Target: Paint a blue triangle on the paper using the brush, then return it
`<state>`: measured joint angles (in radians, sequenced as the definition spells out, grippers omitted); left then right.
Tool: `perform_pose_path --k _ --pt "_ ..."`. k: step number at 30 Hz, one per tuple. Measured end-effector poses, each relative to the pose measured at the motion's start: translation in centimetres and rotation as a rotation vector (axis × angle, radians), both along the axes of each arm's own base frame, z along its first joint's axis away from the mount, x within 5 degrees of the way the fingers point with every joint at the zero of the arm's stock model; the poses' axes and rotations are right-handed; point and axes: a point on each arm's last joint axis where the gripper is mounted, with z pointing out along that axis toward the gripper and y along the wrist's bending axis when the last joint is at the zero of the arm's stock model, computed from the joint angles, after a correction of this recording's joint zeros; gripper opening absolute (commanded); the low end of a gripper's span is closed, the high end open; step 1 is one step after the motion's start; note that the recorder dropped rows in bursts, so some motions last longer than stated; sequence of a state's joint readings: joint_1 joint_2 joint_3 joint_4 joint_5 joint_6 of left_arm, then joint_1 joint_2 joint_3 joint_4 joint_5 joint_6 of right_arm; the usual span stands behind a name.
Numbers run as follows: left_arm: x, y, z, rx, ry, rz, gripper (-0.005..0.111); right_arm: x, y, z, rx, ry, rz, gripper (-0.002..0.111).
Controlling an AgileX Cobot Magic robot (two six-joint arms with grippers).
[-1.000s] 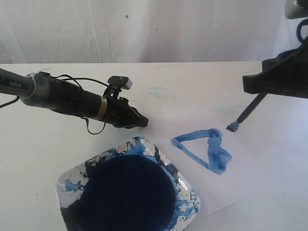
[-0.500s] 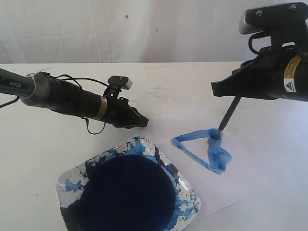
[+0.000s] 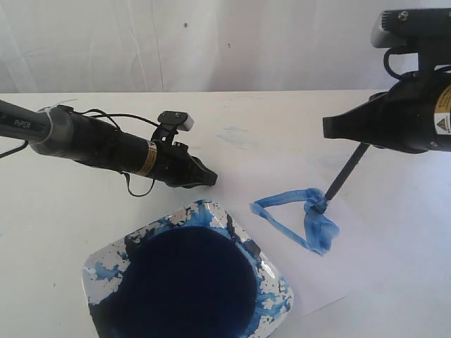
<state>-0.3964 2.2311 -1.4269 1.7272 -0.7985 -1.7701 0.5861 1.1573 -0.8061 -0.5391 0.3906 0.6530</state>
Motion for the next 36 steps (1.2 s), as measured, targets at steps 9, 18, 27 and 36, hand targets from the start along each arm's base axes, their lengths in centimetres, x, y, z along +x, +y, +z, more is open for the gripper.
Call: perform_pose_path --k 9,18,27,36 --pt "0.0 0.0 0.0 0.000 0.000 0.000 0.000 -0.5 -0.2 -0.1 -0.001 0.051 -0.006 0.000" --pt "0.0 0.0 0.0 0.000 0.000 0.000 0.000 -0.8 0.0 0.0 0.010 0.081 0.015 0.000" --pt "0.0 0.0 0.0 0.000 0.000 0.000 0.000 -1.2 -0.1 0.1 -0.003 0.092 0.043 0.000" --pt "0.0 0.0 0.0 0.000 0.000 0.000 0.000 -2.2 -0.7 0.6 -0.005 0.119 0.040 0.000"
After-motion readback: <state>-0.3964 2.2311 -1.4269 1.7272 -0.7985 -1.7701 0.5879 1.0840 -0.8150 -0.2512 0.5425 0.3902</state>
